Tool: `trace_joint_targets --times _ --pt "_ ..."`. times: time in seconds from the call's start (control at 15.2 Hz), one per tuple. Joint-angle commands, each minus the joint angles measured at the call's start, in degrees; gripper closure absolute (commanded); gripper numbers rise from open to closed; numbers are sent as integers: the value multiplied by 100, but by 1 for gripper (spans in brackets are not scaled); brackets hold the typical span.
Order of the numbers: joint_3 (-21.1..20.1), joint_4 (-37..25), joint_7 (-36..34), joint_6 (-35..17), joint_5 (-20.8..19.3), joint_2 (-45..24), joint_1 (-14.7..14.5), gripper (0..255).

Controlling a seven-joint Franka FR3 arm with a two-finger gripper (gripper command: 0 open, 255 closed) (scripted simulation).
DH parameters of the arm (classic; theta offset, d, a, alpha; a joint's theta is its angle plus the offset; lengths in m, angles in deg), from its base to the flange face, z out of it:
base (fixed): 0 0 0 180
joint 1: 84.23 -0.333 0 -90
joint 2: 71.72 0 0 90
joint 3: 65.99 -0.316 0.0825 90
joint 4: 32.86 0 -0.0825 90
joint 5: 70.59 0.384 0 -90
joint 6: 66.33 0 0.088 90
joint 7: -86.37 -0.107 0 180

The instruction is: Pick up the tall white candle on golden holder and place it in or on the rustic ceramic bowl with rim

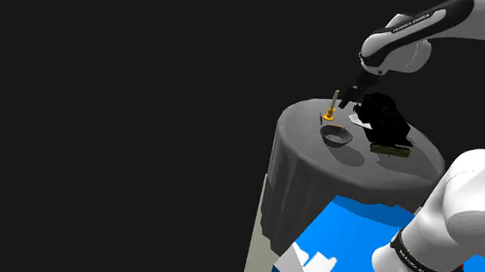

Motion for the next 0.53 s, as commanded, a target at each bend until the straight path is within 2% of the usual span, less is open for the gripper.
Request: trace_joint_targets --times 0.0,0.13,0.2,0.33,0.46 --pt "425 -237 697 -257 799 -498 -325 0" --pt "812 -597 1647 -310 1957 -1170 -582 0" --pt "905 -809 2160 -254 2612 -1553 -596 0" --pt "756 -1269 3024 -43 3752 -2270 -261 0" --pt "420 -1742 3608 178 4551 -2844 267 0"
